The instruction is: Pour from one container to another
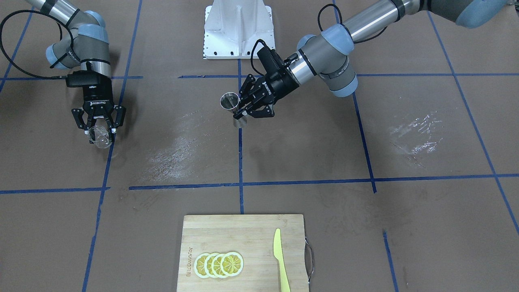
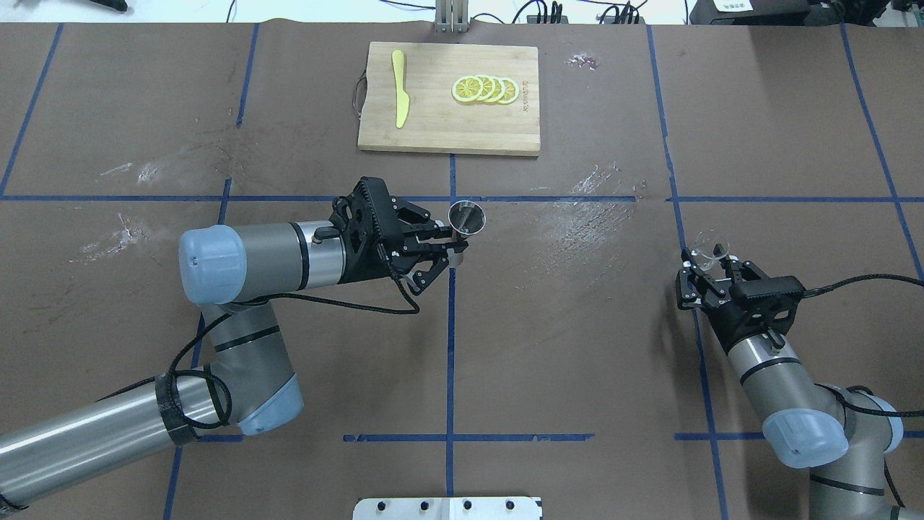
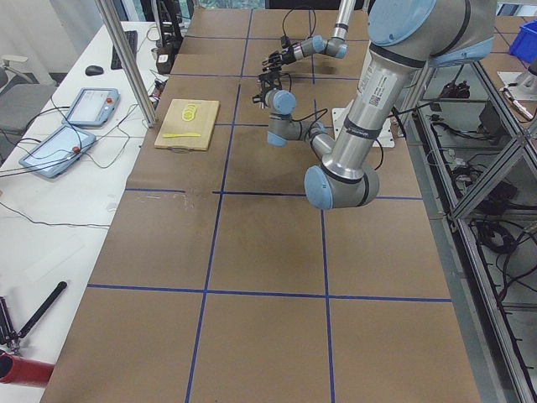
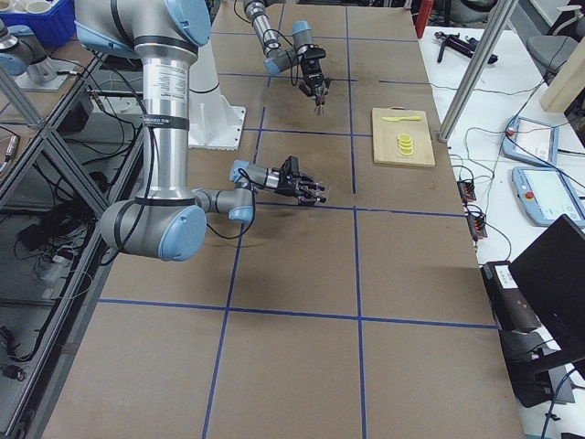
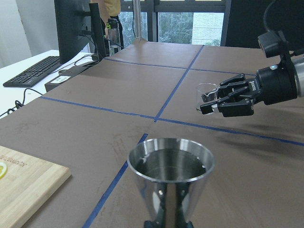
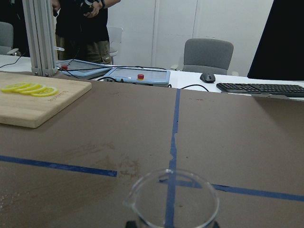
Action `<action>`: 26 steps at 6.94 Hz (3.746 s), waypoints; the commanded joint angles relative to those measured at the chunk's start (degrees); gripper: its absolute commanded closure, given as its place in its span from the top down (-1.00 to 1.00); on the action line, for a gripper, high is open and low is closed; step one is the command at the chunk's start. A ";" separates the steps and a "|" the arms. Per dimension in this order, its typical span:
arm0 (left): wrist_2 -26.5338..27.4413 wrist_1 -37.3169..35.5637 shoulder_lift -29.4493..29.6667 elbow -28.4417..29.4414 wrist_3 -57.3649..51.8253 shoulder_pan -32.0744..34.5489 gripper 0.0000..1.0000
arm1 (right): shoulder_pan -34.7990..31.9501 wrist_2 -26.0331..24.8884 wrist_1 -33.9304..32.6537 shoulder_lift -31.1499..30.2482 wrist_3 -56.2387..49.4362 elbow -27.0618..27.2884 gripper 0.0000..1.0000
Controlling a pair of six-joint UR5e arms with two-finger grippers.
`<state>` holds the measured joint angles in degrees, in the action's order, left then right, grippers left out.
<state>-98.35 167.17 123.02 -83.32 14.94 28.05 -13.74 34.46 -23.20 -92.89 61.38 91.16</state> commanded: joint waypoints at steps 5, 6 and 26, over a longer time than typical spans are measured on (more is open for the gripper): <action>-0.09 0.09 -3.11 -5.15 4.35 0.33 -1.00 | 0.11 0.25 -0.79 0.08 -4.16 3.76 -1.00; -0.09 0.18 -6.10 -8.93 5.35 0.86 -1.00 | 0.11 0.25 -0.71 0.08 -4.16 3.76 -1.00; 66.36 19.35 -45.94 -5.62 37.40 -19.97 -1.00 | 0.02 -0.10 -0.62 0.87 -5.39 4.64 -1.00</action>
<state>-31.78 188.24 77.01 -89.37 48.84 8.26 -13.77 34.39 -23.84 -92.02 55.99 95.80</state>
